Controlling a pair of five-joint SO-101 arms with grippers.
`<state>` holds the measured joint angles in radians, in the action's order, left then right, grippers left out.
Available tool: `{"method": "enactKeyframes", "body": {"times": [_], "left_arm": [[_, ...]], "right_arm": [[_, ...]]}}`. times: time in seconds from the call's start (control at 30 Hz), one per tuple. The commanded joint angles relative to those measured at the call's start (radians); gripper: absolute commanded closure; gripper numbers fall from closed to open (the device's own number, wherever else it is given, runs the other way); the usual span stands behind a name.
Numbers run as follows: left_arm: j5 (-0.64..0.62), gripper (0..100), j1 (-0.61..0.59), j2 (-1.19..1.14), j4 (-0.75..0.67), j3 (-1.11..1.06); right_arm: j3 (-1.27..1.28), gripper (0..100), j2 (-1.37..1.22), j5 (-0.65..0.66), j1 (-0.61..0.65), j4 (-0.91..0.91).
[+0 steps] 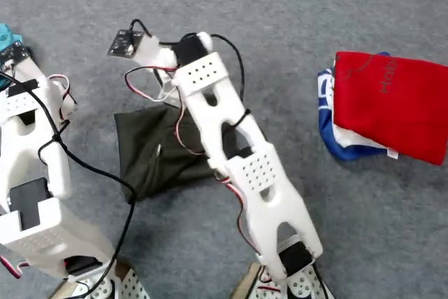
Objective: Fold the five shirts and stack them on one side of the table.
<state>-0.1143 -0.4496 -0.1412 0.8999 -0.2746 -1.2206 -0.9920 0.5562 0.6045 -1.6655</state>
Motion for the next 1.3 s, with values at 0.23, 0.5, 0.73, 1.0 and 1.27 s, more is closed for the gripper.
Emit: {"method": "enactKeyframes", "body": {"times": [0.23,0.5,0.73,1.0,1.27], "left_arm": [[0.008,98,-0.017,-0.076,-0.035,0.071],[0.008,98,-0.017,-0.082,-0.043,0.072],[0.008,98,-0.017,-0.084,-0.043,0.08],[0.008,98,-0.017,-0.084,-0.043,0.08],[0.008,98,-0.017,-0.084,-0.043,0.08]], "right_arm": [[-0.001,99.5,-0.035,0.003,0.058,0.048],[0.005,99.5,-0.038,0.003,0.048,-0.121],[0.094,99.6,0.051,0.003,0.033,-0.123],[0.473,99.6,0.251,0.008,0.018,-0.123],[0.881,99.6,0.578,0.011,-0.015,-0.123]]}}
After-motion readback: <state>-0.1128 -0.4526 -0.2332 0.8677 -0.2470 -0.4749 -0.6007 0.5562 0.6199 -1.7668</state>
